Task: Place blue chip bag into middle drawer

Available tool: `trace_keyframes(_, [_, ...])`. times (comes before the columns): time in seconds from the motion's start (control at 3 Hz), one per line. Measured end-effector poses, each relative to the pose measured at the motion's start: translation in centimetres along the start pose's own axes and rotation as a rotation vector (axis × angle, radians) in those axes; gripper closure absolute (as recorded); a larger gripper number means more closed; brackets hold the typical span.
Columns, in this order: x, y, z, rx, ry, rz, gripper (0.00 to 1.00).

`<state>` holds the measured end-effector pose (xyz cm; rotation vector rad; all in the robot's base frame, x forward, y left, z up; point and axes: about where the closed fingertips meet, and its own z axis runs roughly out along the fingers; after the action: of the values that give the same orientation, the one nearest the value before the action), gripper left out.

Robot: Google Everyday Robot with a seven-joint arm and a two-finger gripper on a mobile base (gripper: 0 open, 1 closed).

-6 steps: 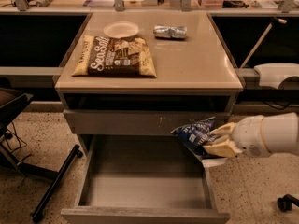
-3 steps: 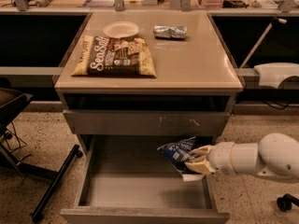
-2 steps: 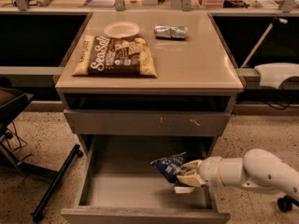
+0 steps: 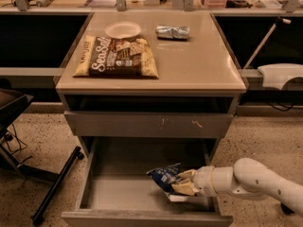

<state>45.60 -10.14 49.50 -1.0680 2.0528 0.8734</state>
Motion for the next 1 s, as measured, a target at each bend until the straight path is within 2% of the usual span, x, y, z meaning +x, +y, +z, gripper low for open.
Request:
trace_keyframes(0.33, [0.5,-0.5,0.0,0.058,0.003,-0.014,1.0])
trace_keyframes(0.67, [3.1,-1.2,0.9,0.15,0.057,-0.016,1.0])
trace_keyframes(1.0, [5.0,-3.0,1.8,0.261,0.104,-0.026,1.0])
